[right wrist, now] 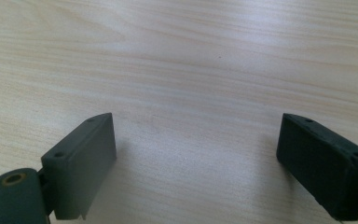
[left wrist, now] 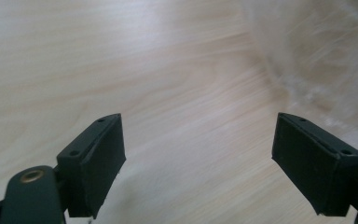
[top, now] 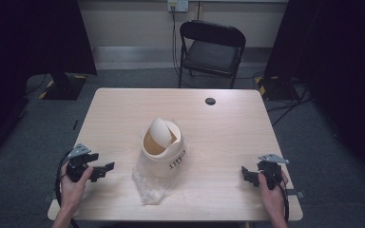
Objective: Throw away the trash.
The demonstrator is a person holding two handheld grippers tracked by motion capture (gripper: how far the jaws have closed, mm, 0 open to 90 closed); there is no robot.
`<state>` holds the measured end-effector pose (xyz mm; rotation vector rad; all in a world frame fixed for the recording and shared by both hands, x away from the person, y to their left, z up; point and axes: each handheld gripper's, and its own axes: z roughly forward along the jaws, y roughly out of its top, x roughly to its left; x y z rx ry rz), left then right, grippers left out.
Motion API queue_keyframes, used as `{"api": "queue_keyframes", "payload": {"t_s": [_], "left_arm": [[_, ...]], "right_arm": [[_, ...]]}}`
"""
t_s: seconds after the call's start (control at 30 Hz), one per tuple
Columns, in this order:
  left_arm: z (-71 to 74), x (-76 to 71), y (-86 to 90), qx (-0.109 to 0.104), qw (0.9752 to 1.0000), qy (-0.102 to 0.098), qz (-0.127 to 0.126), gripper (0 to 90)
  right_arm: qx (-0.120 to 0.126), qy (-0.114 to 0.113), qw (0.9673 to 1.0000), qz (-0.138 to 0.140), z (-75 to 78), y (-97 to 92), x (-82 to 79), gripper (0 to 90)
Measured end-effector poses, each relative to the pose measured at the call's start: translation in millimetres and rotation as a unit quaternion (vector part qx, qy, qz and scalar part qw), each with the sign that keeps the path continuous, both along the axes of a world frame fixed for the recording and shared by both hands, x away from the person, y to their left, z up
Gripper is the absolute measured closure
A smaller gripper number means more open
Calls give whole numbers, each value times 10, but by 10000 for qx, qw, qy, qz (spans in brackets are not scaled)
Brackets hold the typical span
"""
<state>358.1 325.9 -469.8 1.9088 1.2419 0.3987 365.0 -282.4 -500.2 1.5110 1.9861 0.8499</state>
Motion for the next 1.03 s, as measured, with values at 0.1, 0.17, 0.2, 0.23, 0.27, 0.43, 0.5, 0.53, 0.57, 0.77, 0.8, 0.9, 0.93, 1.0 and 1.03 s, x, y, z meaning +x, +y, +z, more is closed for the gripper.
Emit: {"api": "queue_keyframes", "payload": {"t_s": [0.1,0.17,0.2,0.23,0.27,0.43,0.5,0.53,0.57,0.77,0.8,0.9,0.93,1.0,1.03], "left_arm": [[-88,-38,53,130,9998,142,0,176],[-115,-50,70,167,9997,193,-41,177],[-163,-80,90,318,9992,247,34,177],[-163,-80,90,318,9992,247,34,177],[-205,-95,116,352,9989,291,39,177],[-268,-123,59,630,9978,172,148,169],[-292,-142,9,786,9967,61,208,157],[-292,-142,9,786,9967,61,208,146],[-318,-163,-30,806,9963,-39,286,135],[-331,-154,-43,764,9965,-79,329,118],[-328,-151,-43,806,9962,-69,322,115],[-330,-131,-75,824,9959,-34,372,91],[-333,-116,-82,845,9959,-31,331,75],[-332,-96,-90,886,9956,-8,299,50],[-332,-96,-90,886,9956,-8,299,42]], "right_arm": [[0,-1,10000,0,0,0,0,109],[-2,-6,10000,-3,-1,0,0,109],[0,0,10000,0,0,0,0,109],[0,0,10000,0,0,0,0,109],[-1,-5,10000,-4,0,1,0,109],[-2,-5,10000,-3,0,0,0,109],[-2,-6,10000,-4,0,0,0,109],[-2,-6,10000,-4,0,0,0,109],[-4,-5,10000,-4,0,0,0,109],[0,0,10000,0,0,0,0,109],[-1,0,10000,0,0,0,0,109],[-1,0,10000,0,0,0,0,109],[-1,0,10000,1,0,-1,0,109],[-2,1,10000,-2,0,-1,0,107],[2,6,10000,-25,0,-1,1,107]]}}
